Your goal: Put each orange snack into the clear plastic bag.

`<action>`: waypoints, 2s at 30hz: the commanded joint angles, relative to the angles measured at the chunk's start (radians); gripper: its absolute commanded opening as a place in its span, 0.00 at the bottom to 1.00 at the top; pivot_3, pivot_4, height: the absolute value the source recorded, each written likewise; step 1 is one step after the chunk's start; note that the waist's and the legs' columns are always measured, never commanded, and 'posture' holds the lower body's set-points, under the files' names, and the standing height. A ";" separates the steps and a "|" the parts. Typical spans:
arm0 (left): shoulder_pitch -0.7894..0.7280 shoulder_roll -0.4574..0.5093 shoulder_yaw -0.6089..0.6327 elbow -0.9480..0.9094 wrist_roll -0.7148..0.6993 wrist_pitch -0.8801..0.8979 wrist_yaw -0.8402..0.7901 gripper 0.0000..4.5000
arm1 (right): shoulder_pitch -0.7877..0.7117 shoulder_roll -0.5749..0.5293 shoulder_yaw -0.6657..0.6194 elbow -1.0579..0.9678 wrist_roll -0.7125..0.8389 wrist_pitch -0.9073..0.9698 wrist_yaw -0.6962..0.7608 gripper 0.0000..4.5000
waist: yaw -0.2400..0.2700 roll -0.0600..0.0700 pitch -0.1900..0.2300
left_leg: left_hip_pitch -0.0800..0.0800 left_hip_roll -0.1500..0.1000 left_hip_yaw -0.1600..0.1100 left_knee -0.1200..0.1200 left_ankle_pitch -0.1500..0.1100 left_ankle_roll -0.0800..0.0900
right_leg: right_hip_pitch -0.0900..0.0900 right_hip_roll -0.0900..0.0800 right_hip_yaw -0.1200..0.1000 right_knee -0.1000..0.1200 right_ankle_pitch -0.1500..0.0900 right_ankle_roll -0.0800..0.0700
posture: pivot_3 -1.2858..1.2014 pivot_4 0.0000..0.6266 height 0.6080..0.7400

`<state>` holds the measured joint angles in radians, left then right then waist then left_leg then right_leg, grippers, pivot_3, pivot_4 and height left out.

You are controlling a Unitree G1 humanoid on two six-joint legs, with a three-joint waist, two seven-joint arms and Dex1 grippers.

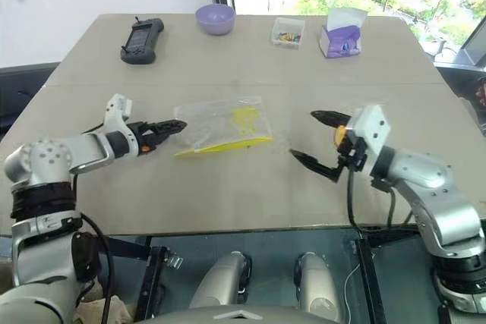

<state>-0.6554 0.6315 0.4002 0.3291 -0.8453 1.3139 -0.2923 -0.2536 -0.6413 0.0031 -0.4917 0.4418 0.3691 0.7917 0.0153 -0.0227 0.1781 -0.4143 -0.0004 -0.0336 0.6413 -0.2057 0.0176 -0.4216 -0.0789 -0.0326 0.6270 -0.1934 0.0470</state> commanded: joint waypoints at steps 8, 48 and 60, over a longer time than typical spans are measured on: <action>-0.095 -0.064 -0.031 0.249 0.050 0.075 -0.118 0.99 | 0.048 0.004 -0.010 -0.028 -0.021 -0.048 0.007 1.00 | 0.002 0.000 -0.001 | 0.000 -0.005 -0.001 0.000 0.000 0.000 | 0.002 -0.004 0.000 -0.001 0.002 0.004 | 0.52 0.24 1.00; -0.465 -0.349 0.714 0.190 -0.299 0.300 0.762 0.01 | -0.344 0.333 0.396 0.770 -0.894 -0.475 -0.525 1.00 | -0.030 -0.007 0.003 | -0.001 -0.009 -0.005 0.000 0.003 -0.006 | 0.002 -0.007 0.000 -0.001 0.006 0.008 | 0.52 0.24 1.00; -0.466 -0.414 0.764 0.119 -0.458 0.284 0.963 0.00 | -0.398 0.367 0.420 0.926 -0.974 -0.496 -0.587 0.02 | -0.029 -0.008 0.004 | 0.000 -0.011 -0.004 -0.001 0.004 -0.006 | 0.002 -0.007 0.001 -0.001 0.007 0.008 | 0.52 0.24 1.00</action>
<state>-1.1053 0.2124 1.1676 0.4822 -1.2528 1.6063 0.6566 -0.6246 -0.2784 0.4413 0.4283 -0.5233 -0.1251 0.2309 -0.0142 -0.0303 0.1817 -0.4144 -0.0112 -0.0377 0.6405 -0.2021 0.0114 -0.4198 -0.0862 -0.0315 0.6263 -0.1868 0.0547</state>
